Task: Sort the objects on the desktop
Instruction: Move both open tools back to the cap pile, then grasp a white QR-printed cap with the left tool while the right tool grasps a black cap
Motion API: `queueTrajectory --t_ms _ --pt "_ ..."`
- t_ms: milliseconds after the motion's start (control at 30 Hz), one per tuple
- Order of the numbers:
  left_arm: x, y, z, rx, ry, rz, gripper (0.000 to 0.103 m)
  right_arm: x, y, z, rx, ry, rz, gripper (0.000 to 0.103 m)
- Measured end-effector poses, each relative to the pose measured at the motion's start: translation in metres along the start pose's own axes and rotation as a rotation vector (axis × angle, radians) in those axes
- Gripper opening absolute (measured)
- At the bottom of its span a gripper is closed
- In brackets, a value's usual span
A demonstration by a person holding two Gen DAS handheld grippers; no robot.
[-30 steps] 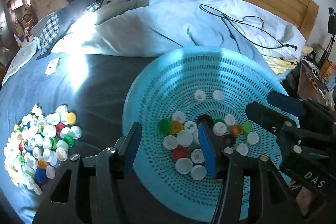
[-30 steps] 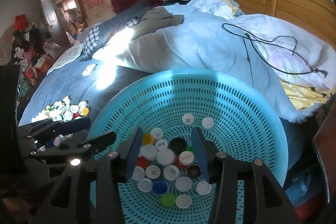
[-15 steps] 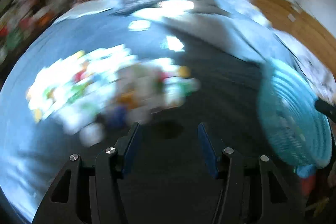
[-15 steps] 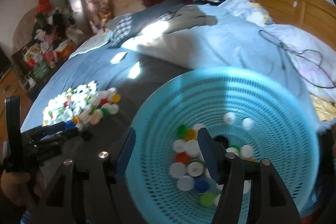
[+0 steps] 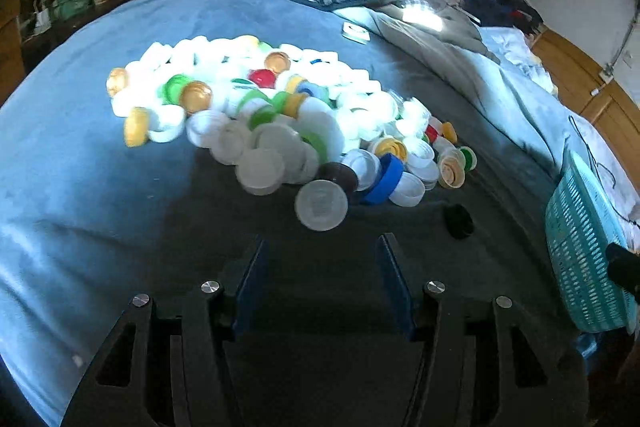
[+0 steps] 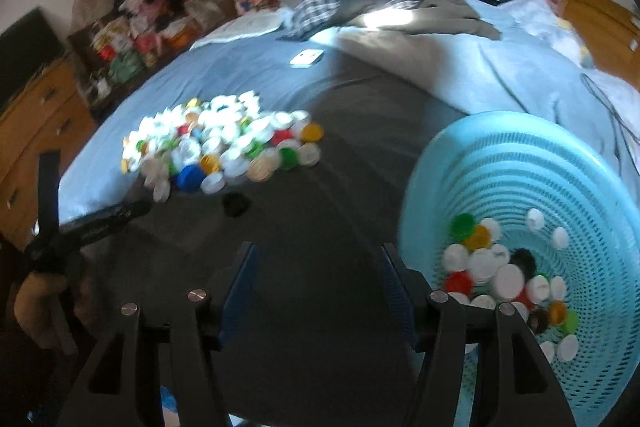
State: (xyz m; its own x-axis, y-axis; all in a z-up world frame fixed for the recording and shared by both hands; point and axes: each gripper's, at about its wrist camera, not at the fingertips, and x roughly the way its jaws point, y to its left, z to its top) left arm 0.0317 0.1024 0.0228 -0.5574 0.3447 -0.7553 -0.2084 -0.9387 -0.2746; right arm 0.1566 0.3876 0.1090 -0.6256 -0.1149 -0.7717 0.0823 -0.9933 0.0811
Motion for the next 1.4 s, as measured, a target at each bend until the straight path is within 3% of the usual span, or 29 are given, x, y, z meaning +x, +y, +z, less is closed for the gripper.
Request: queueTrajectory --t_ms 300,400,567,867,1100,1200,1267,1400 --pt "0.024 0.005 0.017 0.001 0.011 -0.008 0.049 0.02 0.014 -0.002 -0.011 0.048 -0.001 0.066" --pt "0.025 0.006 0.016 0.011 0.026 -0.011 0.025 0.028 0.016 0.0 -0.009 0.05 0.004 0.066" --pt "0.014 0.012 0.008 0.004 0.008 -0.021 0.025 0.048 0.029 0.006 -0.027 0.049 0.043 0.065" --pt "0.003 0.025 0.005 -0.025 0.008 -0.035 0.025 0.119 0.059 0.033 -0.055 0.057 0.11 0.065" --pt "0.003 0.025 0.006 -0.031 0.014 -0.038 0.025 0.156 0.084 0.037 -0.104 0.095 0.086 0.065" --pt "-0.001 0.022 0.006 -0.023 0.014 -0.037 0.025 0.163 0.079 0.029 -0.069 0.1 0.083 0.057" --pt "-0.004 0.019 0.006 -0.015 0.012 -0.035 0.025 0.158 0.076 0.029 -0.058 0.094 0.085 0.031" --pt "-0.015 0.015 0.008 -0.012 -0.001 -0.035 0.025 0.124 0.072 0.032 -0.047 0.035 0.092 0.031"
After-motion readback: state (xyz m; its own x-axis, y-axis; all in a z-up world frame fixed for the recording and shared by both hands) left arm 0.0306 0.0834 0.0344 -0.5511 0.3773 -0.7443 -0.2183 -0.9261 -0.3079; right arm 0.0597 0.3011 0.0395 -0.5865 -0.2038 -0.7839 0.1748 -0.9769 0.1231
